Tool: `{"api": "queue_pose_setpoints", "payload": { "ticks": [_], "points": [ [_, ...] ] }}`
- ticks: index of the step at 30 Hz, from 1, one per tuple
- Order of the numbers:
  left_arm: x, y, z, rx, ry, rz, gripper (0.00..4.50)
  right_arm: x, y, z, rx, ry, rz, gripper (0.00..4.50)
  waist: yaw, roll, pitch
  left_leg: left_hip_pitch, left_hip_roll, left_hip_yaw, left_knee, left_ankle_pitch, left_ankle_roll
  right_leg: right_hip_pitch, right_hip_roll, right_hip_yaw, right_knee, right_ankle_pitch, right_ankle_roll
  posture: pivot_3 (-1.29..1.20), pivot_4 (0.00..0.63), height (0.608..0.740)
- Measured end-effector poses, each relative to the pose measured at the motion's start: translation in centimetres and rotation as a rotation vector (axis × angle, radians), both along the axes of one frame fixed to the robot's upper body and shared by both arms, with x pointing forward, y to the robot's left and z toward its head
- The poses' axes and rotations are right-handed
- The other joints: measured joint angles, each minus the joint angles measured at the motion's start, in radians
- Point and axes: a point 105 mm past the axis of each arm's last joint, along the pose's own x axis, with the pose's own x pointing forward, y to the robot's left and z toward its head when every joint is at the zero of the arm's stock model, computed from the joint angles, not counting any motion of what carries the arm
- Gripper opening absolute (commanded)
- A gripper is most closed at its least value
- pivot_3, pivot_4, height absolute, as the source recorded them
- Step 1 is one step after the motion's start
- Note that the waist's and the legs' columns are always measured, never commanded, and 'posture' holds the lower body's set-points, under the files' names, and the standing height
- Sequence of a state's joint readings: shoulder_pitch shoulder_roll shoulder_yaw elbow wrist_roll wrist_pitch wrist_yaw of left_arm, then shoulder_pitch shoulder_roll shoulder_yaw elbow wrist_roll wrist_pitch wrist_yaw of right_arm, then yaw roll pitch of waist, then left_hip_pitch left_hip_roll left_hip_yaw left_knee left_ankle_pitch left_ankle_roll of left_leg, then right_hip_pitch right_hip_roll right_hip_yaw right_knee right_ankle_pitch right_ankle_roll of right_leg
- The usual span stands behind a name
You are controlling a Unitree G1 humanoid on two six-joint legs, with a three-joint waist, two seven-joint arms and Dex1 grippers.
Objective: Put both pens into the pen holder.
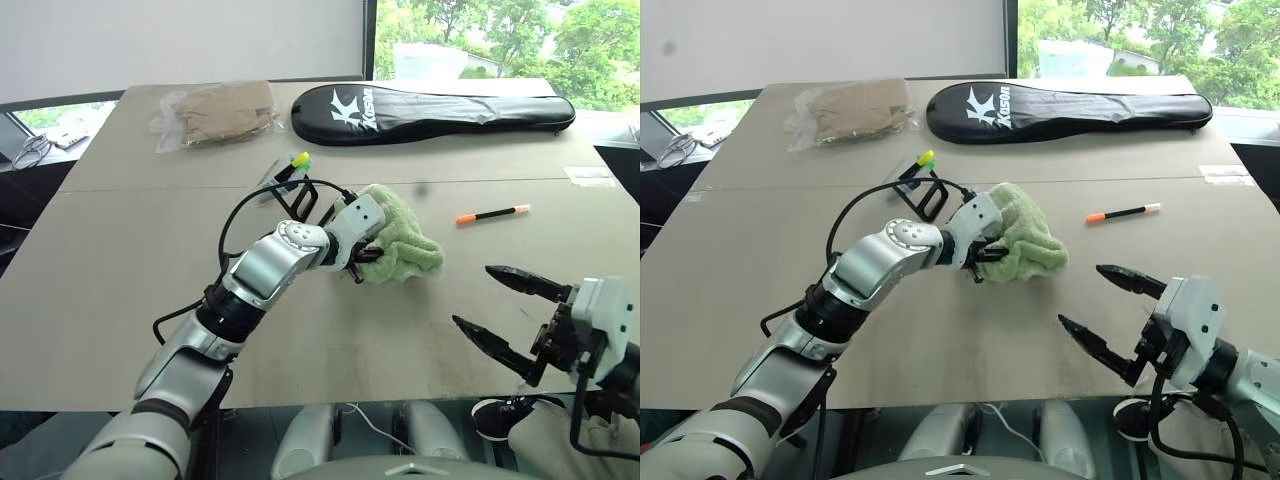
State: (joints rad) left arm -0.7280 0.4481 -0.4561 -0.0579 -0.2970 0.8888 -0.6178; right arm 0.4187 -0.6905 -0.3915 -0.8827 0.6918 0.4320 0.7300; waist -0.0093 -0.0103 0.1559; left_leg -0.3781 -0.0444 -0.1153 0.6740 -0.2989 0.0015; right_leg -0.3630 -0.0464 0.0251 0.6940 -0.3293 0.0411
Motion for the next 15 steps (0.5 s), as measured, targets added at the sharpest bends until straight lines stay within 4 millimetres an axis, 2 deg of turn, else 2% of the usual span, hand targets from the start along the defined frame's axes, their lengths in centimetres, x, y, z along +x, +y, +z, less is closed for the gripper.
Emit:
{"api": "queue_pose_setpoints", "payload": {
  "ticks": [2, 4, 5, 7, 10, 11, 12, 15],
  "points": [
    [-0.6, 0.3, 0.2, -0.084, 0.041, -0.017, 0.08, 0.2, 0.1, -0.1, -0.001, 0.0, 0.002, 4.5, -0.003, 0.0, 0.0, 0.0, 0.0, 0.0, 0.0, 0.0, 0.0, -0.001, 0.0, 0.0, 0.0, 0.0, 0.0, 0.0, 0.15, 0.74],
    [-2.3, -0.2, 2.1, -0.279, 0.12, -0.087, 0.08, 0.5, 0.0, -0.3, 0.007, 0.008, -0.003, 4.5, -0.004, 0.0, 0.001, -0.003, 0.001, -0.001, 0.001, 0.0, 0.0, -0.003, 0.0, -0.001, 0.001, 0.0, 0.0, 0.0, 0.15, 0.74],
    [-3.1, -0.3, 3.9, -0.38, 0.131, -0.133, 0.08, 0.7, 0.0, -0.2, 0.011, 0.001, -0.004, 4.5, -0.004, 0.0, 0.001, -0.004, 0.001, -0.002, 0.002, 0.0, 0.0, -0.004, 0.0, -0.002, 0.001, 0.0, 0.0, 0.0, 0.15, 0.74],
    [-4.2, 0.7, 8.2, -0.541, 0.109, -0.206, 0.08, 1.0, 0.1, 0.0, 0.016, -0.011, 0.002, 4.5, -0.004, 0.0, 0.001, -0.003, 0.001, -0.002, 0.002, 0.0, 0.0, -0.003, 0.0, -0.002, 0.001, 0.0, 0.0, 0.0, 0.15, 0.74],
    [-4.9, 3.6, 14.5, -0.755, 0.073, -0.245, 0.08, 1.4, 0.0, -0.3, 0.036, 0.008, 0.012, 4.5, -0.005, 0.0, 0.001, -0.002, 0.001, -0.002, 0.002, 0.0, 0.0, -0.002, 0.0, -0.003, 0.0, 0.0, 0.0, 0.0, 0.15, 0.74],
    [-5.0, 4.4, 16.0, -0.796, 0.047, -0.24, 0.08, 1.6, 0.0, -0.2, 0.046, 0.005, 0.015, 4.5, -0.005, 0.0, 0.001, -0.002, 0.001, -0.002, 0.002, 0.0, 0.0, -0.001, 0.0, -0.003, 0.0, 0.0, 0.0, 0.0, 0.15, 0.74],
    [-4.7, 5.6, 18.0, -0.858, 0.01, -0.208, 0.08, 1.9, 0.0, 0.1, 0.071, -0.002, 0.019, 4.5, -0.005, -0.001, 0.001, -0.002, 0.001, -0.002, 0.003, 0.0, 0.0, -0.001, 0.0, -0.003, 0.0, 0.0, 0.0, 0.0, 0.15, 0.74],
    [-3.3, 9.5, 22.4, -0.982, -0.143, -0.02, 0.08, 2.4, 0.1, 0.8, 0.096, -0.023, 0.035, 4.5, -0.005, -0.001, 0.002, -0.002, 0.0, -0.002, 0.003, 0.0, 0.0, 0.0, 0.0, -0.003, 0.0, 0.0, 0.0, 0.0, 0.15, 0.74]
  ]
}}
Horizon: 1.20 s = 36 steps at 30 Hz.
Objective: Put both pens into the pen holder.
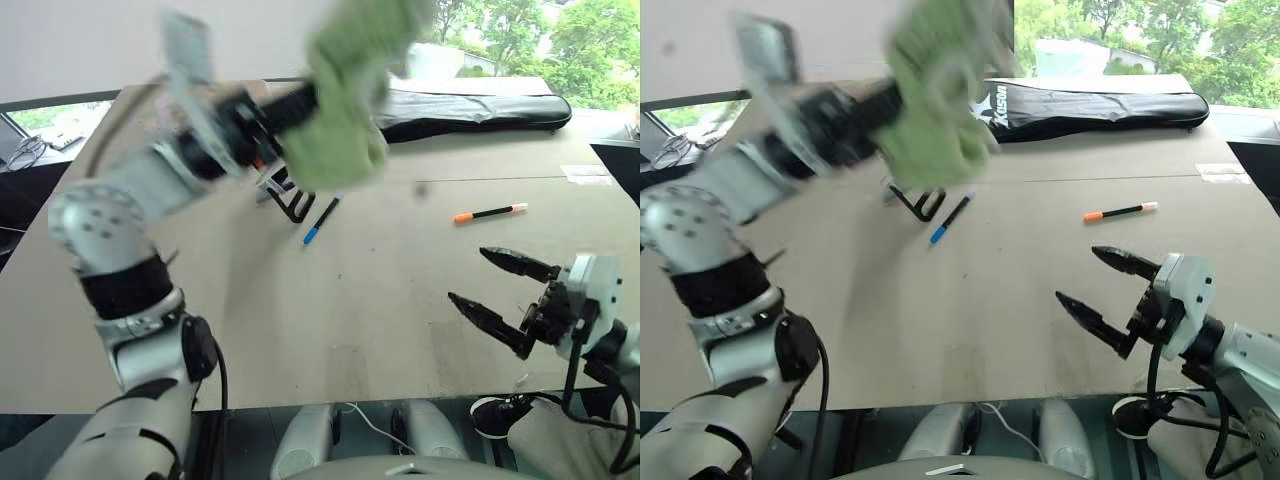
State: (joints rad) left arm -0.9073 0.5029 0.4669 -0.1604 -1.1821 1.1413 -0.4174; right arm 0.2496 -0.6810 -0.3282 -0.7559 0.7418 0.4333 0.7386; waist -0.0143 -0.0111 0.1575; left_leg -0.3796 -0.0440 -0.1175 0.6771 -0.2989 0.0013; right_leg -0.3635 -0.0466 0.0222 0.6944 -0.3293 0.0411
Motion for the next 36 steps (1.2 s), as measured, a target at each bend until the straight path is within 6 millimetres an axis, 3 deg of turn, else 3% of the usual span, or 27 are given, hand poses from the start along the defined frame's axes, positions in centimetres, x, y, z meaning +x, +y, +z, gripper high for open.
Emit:
{"api": "queue_pose_setpoints", "payload": {
  "ticks": [2, 3, 5, 7, 9, 14, 15, 18, 23, 26, 28, 29, 31, 33, 36],
  "points": [
    [1.4, 3.4, 1.3, -0.044, 0.001, 0.239, 0.08, 0.2, 0.0, -0.1, 0.006, 0.007, 0.011, 4.5, -0.001, 0.0, 0.0, 0.0, 0.0, 0.0, 0.0, 0.0, 0.0, 0.0, 0.0, 0.0, 0.0, 0.0, 0.0, 0.0, 0.15, 0.74],
    [2.3, 6.3, 1.4, -0.027, 0.004, 0.451, 0.08, 0.3, 0.2, -0.1, 0.01, 0.01, 0.029, 4.5, -0.006, 0.0, 0.0, 0.0, 0.0, 0.001, -0.001, 0.0, 0.0, -0.001, 0.0, 0.001, 0.0, 0.0, 0.0, 0.0, 0.15, 0.74],
    [2.6, 13.0, 0.3, 0.044, 0.041, 0.867, 0.08, 0.4, 0.5, -0.3, 0.014, 0.017, 0.064, 4.5, -0.024, 0.0, 0.0, 0.005, -0.002, 0.001, -0.006, 0.0, 0.0, -0.002, 0.001, 0.006, 0.001, 0.0, 0.0, 0.0, 0.15, 0.74],
    [1.8, 17.2, -2.3, 0.116, 0.115, 1.126, 0.08, 0.7, 0.9, -0.6, 0.02, 0.031, 0.111, 4.5, -0.023, -0.001, 0.001, 0.004, -0.002, 0.0, -0.006, 0.0, 0.0, -0.002, 0.0, 0.007, 0.0, 0.0, 0.0, 0.0, 0.15, 0.74],
    [1.5, 18.7, -5.3, 0.189, 0.217, 1.236, 0.08, 0.6, 1.7, 0.0, 0.026, 0.004, 0.178, 4.5, -0.01, -0.003, 0.001, 0.001, -0.002, -0.004, -0.003, 0.0, 0.0, -0.003, 0.0, 0.005, 0.0, 0.0, 0.0, 0.0, 0.15, 0.74],
    [0.8, 20.1, -11.7, 0.308, 0.453, 1.35, 0.08, 0.4, 3.6, 2.0, 0.018, -0.085, 0.355, 4.5, 0.012, -0.005, 0.001, -0.001, -0.004, -0.006, -0.002, 0.0, 0.0, -0.004, -0.001, 0.002, 0.0, 0.0, 0.0, 0.0, 0.15, 0.74],
    [0.8, 20.1, -12.7, 0.311, 0.493, 1.348, 0.08, 0.3, 3.9, 1.9, 0.013, -0.086, 0.385, 4.5, 0.014, -0.005, 0.001, -0.001, -0.004, -0.007, -0.002, 0.0, 0.0, -0.004, -0.001, 0.001, 0.0, 0.0, 0.0, 0.0, 0.15, 0.74],
    [0.7, 19.7, -14.7, 0.309, 0.576, 1.3, 1.07, 0.1, 4.5, 0.9, -0.006, -0.055, 0.445, 4.5, 0.014, -0.005, 0.001, -0.002, -0.004, -0.007, -0.002, 0.0, -0.001, -0.004, -0.002, 0.001, 0.0, 0.0, 0.0, 0.0, 0.15, 0.74],
    [-0.7, 18.2, -14.0, 0.198, 0.583, 1.095, 3.39, 1.4, 3.7, 0.3, -0.025, -0.052, 0.371, 4.5, 0.003, -0.006, 0.001, -0.003, -0.004, -0.006, -0.002, 0.0, -0.001, -0.006, -0.002, 0.002, 0.001, 0.0, 0.0, 0.0, 0.15, 0.74],
    [-3.3, 15.4, -15.2, 0.297, 0.613, 0.829, 3.39, 3.1, 3.0, -0.3, -0.041, -0.053, 0.227, 4.5, -0.008, -0.005, 0.001, -0.002, -0.004, -0.003, -0.004, 0.0, -0.001, -0.008, -0.002, 0.005, 0.002, 0.0, 0.0, 0.0, 0.15, 0.74],
    [-4.4, 14.6, -16.1, 0.342, 0.622, 0.76, 3.39, 3.7, 2.6, -0.6, -0.05, -0.04, 0.177, 4.5, -0.011, -0.005, 0.001, -0.002, -0.003, -0.002, -0.005, 0.001, -0.001, -0.008, -0.002, 0.006, 0.002, 0.0, 0.0, 0.0, 0.15, 0.74],
    [-5.7, 13.3, -16.5, 0.374, 0.552, 0.672, 3.39, 4.5, 2.3, -1.1, -0.065, 0.009, 0.137, 4.5, -0.02, -0.005, 0.001, -0.002, -0.003, -0.001, -0.005, 0.001, -0.001, -0.009, -0.002, 0.008, 0.001, 0.0, 0.0, 0.0, 0.15, 0.74],
    [-8.0, 8.5, -17.4, 0.449, 0.439, 0.414, 3.39, 6.7, 0.6, -2.3, -0.11, 0.084, 0.016, 4.5, -0.015, -0.005, 0.001, -0.002, -0.004, 0.0, -0.005, 0.001, -0.001, -0.008, -0.003, 0.008, 0.0, 0.0, 0.0, 0.0, 0.15, 0.74],
    [-9.0, 5.5, -17.4, 0.503, 0.34, 0.242, 3.39, 9.1, -0.6, -2.5, -0.174, 0.101, -0.081, 4.5, -0.003, -0.003, 0.001, -0.001, -0.003, 0.0, -0.006, 0.001, -0.002, -0.008, -0.003, 0.007, 0.001, 0.0, -0.001, 0.0, 0.15, 0.74],
    [-9.0, 2.4, -16.1, 0.527, 0.155, 0.084, 3.39, 12.3, -2.4, -1.5, -0.3, 0.064, -0.168, 4.5, 0.008, 0.004, 0.002, 0.0, -0.004, -0.001, -0.007, 0.002, -0.003, -0.007, -0.002, 0.005, 0.001, 0.0, -0.002, 0.0, 0.15, 0.74]
  ]
}}
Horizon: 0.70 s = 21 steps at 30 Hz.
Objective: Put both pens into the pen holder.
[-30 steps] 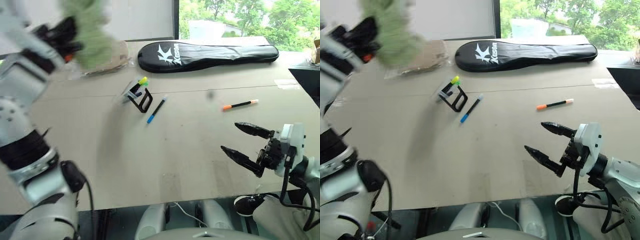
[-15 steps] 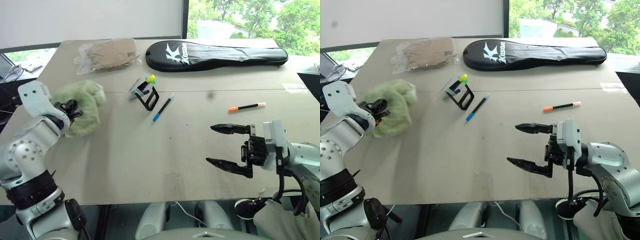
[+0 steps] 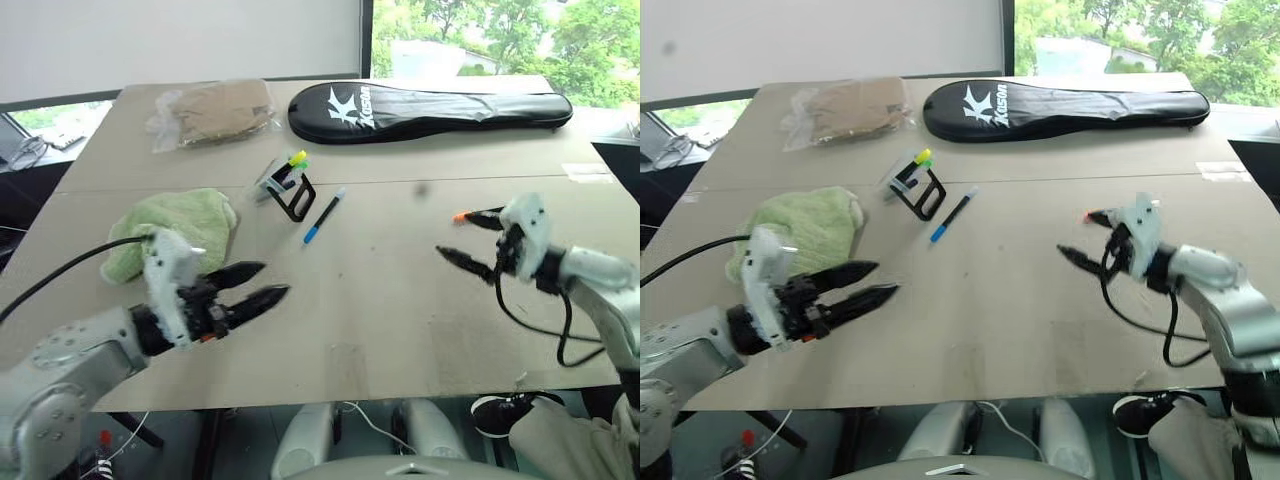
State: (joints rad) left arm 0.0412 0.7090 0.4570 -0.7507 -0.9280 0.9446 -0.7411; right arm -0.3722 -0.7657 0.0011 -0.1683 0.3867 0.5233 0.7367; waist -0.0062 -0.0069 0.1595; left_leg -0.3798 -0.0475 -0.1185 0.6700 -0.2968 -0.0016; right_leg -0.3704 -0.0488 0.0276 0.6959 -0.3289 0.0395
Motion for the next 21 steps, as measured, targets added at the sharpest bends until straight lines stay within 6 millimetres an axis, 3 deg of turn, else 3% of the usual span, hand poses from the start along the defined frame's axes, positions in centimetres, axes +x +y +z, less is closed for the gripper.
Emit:
{"api": "queue_pose_setpoints", "payload": {
  "ticks": [4, 7, 12, 21],
  "points": [
    [0.0, -3.1, 0.6, 0.032, -0.135, -0.199, 3.39, 2.8, -1.5, -0.3, -0.156, 0.051, 0.016, 4.5, -0.012, 0.0, 0.0, -0.001, 0.0, 0.003, -0.002, -0.001, 0.001, -0.001, 0.001, 0.002, -0.003, 0.0, 0.0, 0.0, 0.15, 0.74],
    [1.0, -3.7, 0.3, 0.045, -0.17, -0.223, 3.39, 5.5, -3.9, -2.0, -0.294, 0.146, -0.019, 4.5, -0.029, -0.001, 0.002, -0.006, 0.0, 0.006, -0.001, -0.001, 0.002, -0.007, 0.001, 0.002, -0.002, 0.0, 0.0, 0.0, 0.15, 0.74],
    [1.6, -3.8, 0.5, 0.055, -0.209, -0.213, 3.39, 7.5, -6.2, -1.1, -0.452, 0.173, -0.024, 4.5, -0.042, 0.0, 0.002, -0.007, 0.002, 0.007, -0.002, -0.001, 0.002, -0.009, 0.001, 0.003, -0.002, 0.0, 0.001, 0.0, 0.15, 0.74],
    [1.5, -4.6, -0.4, 0.057, -0.222, -0.214, 3.39, 8.5, -4.4, -0.2, -0.462, 0.306, 0.078, 4.5, -0.051, 0.0, 0.002, -0.007, 0.002, 0.006, -0.001, -0.001, 0.002, -0.009, 0.002, 0.005, -0.001, 0.0, 0.0, 0.0, 0.15, 0.74]
  ]
}}
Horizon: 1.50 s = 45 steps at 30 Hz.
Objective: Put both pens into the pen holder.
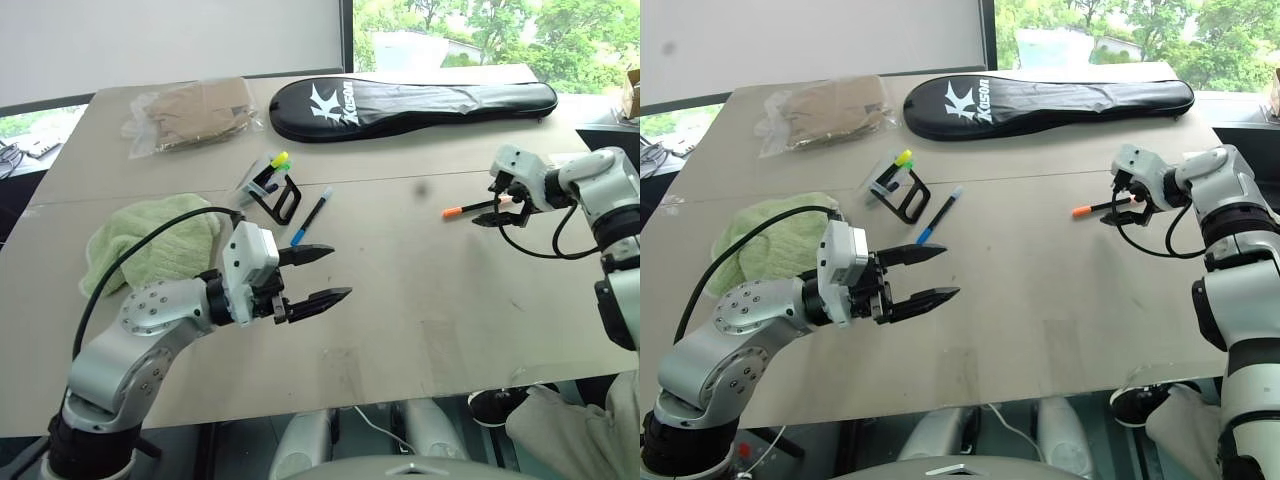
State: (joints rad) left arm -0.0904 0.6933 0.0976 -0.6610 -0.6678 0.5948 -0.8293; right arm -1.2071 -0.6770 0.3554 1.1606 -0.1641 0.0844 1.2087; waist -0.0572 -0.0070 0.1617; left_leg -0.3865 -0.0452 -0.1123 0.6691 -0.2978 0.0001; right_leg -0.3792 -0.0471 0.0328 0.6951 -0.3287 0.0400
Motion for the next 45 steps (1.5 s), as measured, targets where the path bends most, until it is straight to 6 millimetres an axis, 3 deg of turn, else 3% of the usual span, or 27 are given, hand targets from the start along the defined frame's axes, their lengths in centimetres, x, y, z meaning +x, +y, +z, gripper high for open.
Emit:
{"api": "queue_pose_setpoints", "payload": {
  "ticks": [7, 8, 10, 13, 15, 16, 20, 21, 27, 31, 33, 35, 38, 42, 45],
  "points": [
    [-0.5, -0.5, -0.6, 0.001, 0.0, -0.003, 3.39, 0.7, 1.2, -0.8, -0.138, 0.02, 0.01, 4.5, -0.006, 0.0, 0.0, 0.001, 0.0, 0.0, 0.0, 0.0, 0.0, 0.0, 0.0, 0.001, 0.001, 0.0, 0.0, 0.0, 0.15, 0.74],
    [-0.5, -0.6, -0.6, -0.004, -0.005, 0.002, 3.45, 0.9, 1.4, -0.9, -0.143, 0.021, 0.001, 4.11, -0.009, 0.0, 0.0, 0.002, 0.0, 0.0, 0.0, 0.0, 0.0, 0.001, 0.0, 0.001, 0.001, 0.0, 0.0, 0.0, 0.15, 0.74],
    [-0.5, -0.7, -0.6, -0.006, -0.008, 0.001, 3.45, 0.9, 1.5, -1.1, -0.147, 0.026, 0.002, 3.84, -0.012, 0.0, 0.0, 0.003, 0.0, 0.0, 0.0, 0.0, 0.0, 0.002, 0.0, 0.002, 0.001, 0.0, 0.0, 0.0, 0.15, 0.74],
    [-0.5, -0.9, -0.6, -0.014, -0.009, 0.005, 3.45, 0.9, 2.2, -1.5, -0.153, 0.032, 0.026, 2.82, -0.017, -0.002, -0.002, 0.006, 0.0, 0.003, 0.0, 0.0, 0.0, 0.003, 0.001, 0.004, 0.002, 0.0, 0.0, 0.0, 0.15, 0.74],
    [-0.4, -0.9, -0.7, -0.017, -0.009, 0.014, 3.45, 0.9, 2.8, -1.9, -0.156, 0.043, 0.041, 1.82, -0.025, -0.003, -0.002, 0.009, 0.001, 0.004, 0.002, 0.0, 0.0, 0.006, 0.002, 0.006, 0.004, 0.001, 0.0, 0.0, 0.15, 0.74],
    [-0.4, -0.9, -0.8, -0.021, -0.006, 0.017, 3.45, 0.9, 3.0, -2.0, -0.157, 0.045, 0.046, 1.67, -0.026, -0.003, -0.003, 0.009, 0.001, 0.004, 0.003, 0.0, 0.0, 0.006, 0.002, 0.006, 0.004, 0.001, 0.0, 0.0, 0.15, 0.74],
    [-0.4, -0.8, -1.0, -0.037, 0.0, 0.036, 3.45, 1.1, 3.4, -2.0, -0.171, 0.03, 0.058, 0.17, -0.03, -0.003, -0.003, 0.011, 0.001, 0.005, 0.003, 0.0, 0.0, 0.007, 0.002, 0.007, 0.005, 0.002, 0.0, 0.0, 0.15, 0.74],
    [-0.4, -0.8, -1.0, -0.038, -0.002, 0.041, 3.45, 1.2, 3.4, -1.9, -0.177, 0.022, 0.056, 0.03, -0.028, -0.003, -0.003, 0.011, 0.001, 0.004, 0.003, 0.0, 0.0, 0.007, 0.002, 0.007, 0.005, 0.001, 0.0, 0.0, 0.15, 0.74],
    [0.2, -0.5, -0.8, -0.095, 0.002, 0.117, 3.45, 1.1, 3.5, -1.6, -0.123, 0.037, 0.034, 0.03, -0.027, -0.003, -0.003, 0.006, 0.001, 0.005, 0.002, 0.0, 0.0, 0.002, 0.002, 0.007, 0.004, 0.002, 0.0, 0.0, 0.15, 0.74],
    [1.0, -0.5, -0.3, -0.225, 0.115, 0.184, 3.45, 0.6, 5.1, -0.5, 0.104, 0.117, 0.017, 0.03, -0.027, -0.003, -0.002, 0.005, 0.002, 0.005, 0.001, 0.0, 0.0, 0.001, 0.002, 0.007, 0.004, 0.001, 0.0, 0.0, 0.15, 0.74],
    [1.7, -0.6, 0.0, -0.306, 0.198, 0.211, 3.45, 0.3, 7.6, 1.4, 0.319, 0.163, 0.031, 0.03, -0.028, -0.002, -0.002, 0.004, 0.002, 0.005, 0.001, 0.0, 0.0, 0.0, 0.002, 0.008, 0.005, 0.001, 0.0, 0.0, 0.15, 0.74],
    [2.7, -0.8, -0.2, -0.363, 0.275, 0.243, 3.45, -0.5, 10.7, 4.8, 0.535, 0.188, 0.075, 0.03, -0.024, -0.001, -0.002, 0.003, 0.002, 0.003, 0.001, 0.0, 0.0, -0.001, 0.002, 0.006, 0.005, 0.001, 0.0, 0.0, 0.15, 0.74],
    [3.9, -1.0, -0.2, -0.43, 0.336, 0.28, 3.45, -2.6, 12.1, 6.6, 0.667, 0.196, 0.112, 0.03, -0.002, -0.002, -0.002, 0.001, 0.002, 0.0, 0.002, 0.0, 0.0, -0.001, 0.002, 0.001, 0.003, 0.001, 0.0, 0.0, 0.15, 0.74],
    [5.6, -1.0, 1.8, -0.57, 0.374, 0.297, 3.45, -6.8, 14.6, 4.2, 0.712, 0.291, 0.152, 0.03, 0.025, -0.002, -0.002, -0.013, -0.001, -0.009, 0.012, 0.0, 0.0, -0.007, -0.001, -0.006, 0.003, 0.002, 0.0, 0.0, 0.15, 0.74],
    [6.1, -1.2, 2.8, -0.606, 0.394, 0.272, 3.45, -7.9, 15.0, 3.8, 0.692, 0.256, 0.141, 0.03, 0.024, -0.002, -0.002, -0.014, -0.004, -0.009, 0.014, 0.0, 0.0, -0.008, -0.003, -0.007, 0.004, 0.002, 0.001, 0.0, 0.15, 0.74]
  ]
}}
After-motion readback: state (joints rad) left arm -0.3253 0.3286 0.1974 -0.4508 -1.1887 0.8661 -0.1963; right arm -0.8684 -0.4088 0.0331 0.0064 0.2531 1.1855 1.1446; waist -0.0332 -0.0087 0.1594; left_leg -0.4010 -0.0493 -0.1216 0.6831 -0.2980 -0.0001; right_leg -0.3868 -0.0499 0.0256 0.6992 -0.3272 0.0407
